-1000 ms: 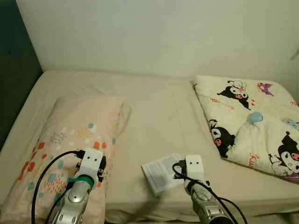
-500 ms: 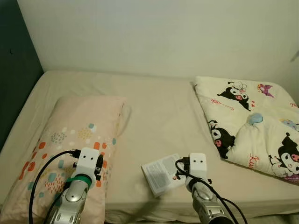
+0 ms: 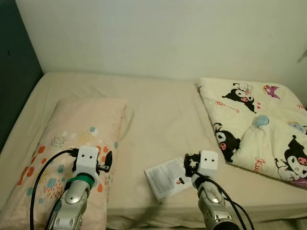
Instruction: Clean up the room
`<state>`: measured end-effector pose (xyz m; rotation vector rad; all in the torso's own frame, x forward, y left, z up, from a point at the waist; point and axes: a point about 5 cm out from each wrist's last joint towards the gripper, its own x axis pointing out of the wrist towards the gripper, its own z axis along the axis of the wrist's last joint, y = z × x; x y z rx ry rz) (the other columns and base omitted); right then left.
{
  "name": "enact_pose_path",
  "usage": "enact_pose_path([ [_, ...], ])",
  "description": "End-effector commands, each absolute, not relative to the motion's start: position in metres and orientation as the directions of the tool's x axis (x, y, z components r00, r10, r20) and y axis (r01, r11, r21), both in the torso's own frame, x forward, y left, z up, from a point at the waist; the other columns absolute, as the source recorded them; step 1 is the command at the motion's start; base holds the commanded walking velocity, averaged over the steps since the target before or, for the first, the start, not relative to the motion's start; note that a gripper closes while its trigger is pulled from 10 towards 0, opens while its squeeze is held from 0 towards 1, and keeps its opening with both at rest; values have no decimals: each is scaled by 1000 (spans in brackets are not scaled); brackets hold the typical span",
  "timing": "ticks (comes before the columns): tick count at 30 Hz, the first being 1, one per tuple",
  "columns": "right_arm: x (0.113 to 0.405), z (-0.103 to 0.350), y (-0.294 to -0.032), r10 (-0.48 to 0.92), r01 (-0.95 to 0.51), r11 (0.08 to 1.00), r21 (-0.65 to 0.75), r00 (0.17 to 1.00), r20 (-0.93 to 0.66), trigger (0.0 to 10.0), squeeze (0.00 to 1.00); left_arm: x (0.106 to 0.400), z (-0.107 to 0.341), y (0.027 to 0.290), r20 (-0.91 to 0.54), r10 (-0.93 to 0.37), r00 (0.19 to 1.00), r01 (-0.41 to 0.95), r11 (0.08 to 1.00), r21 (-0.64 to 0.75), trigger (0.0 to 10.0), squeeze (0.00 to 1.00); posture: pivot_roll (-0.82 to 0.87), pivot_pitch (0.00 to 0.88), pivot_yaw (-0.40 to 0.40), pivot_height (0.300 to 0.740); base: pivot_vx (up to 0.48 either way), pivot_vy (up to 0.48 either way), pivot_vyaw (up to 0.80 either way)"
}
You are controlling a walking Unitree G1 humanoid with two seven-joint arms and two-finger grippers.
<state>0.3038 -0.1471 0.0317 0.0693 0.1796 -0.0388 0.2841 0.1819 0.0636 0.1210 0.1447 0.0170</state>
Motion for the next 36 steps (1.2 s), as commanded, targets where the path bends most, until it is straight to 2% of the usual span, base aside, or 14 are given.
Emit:
enact_pose_path([
  [1,302,26,-149,-44,57,997,53,974,-222,10000,1000,284,61,186,-166,60,984,-37,990,138,10000,1000,158,0,-51,732,0,0,0],
  [2,304,22,-150,-58,70,997,36,960,-275,10000,1000,284,58,193,-205,105,973,-67,981,183,10000,1000,165,0,-52,732,0,0,0],
  [5,304,21,-150,-62,75,997,34,956,-288,10000,1000,285,58,195,-212,111,971,-69,978,198,10000,1000,165,0,-52,732,0,0,0],
  [6,304,19,-149,-55,70,997,36,947,-316,10000,894,284,59,195,-207,101,973,-55,975,214,10000,1000,171,0,-53,732,0,0,0],
  [7,304,17,-148,-38,52,998,35,941,-336,10000,0,284,59,195,-207,90,974,-43,974,221,10000,200,172,0,-55,732,0,0,0],
  [8,304,15,-147,-25,40,999,33,937,-348,10000,0,283,59,195,-208,84,975,-36,974,224,10000,200,172,0,-55,732,0,0,0],
  [9,304,14,-146,-24,34,999,21,934,-357,10000,0,283,60,194,-211,75,975,-26,974,227,10000,0,172,0,-55,732,0,0,0],
  [22,301,12,-150,-50,80,994,70,934,-355,10000,0,280,58,178,-223,-6,975,70,957,280,10000,0,172,0,-65,697,0,0,0],
  [31,299,11,-156,-75,111,991,77,927,-367,10000,0,284,60,175,-220,-2,975,63,961,270,10000,0,162,0,-63,662,0,0,0],
  [36,297,8,-164,-120,158,985,67,916,-383,10000,0,292,61,168,-222,-30,974,91,958,271,10000,0,141,0,-26,642,0,0,0],
])
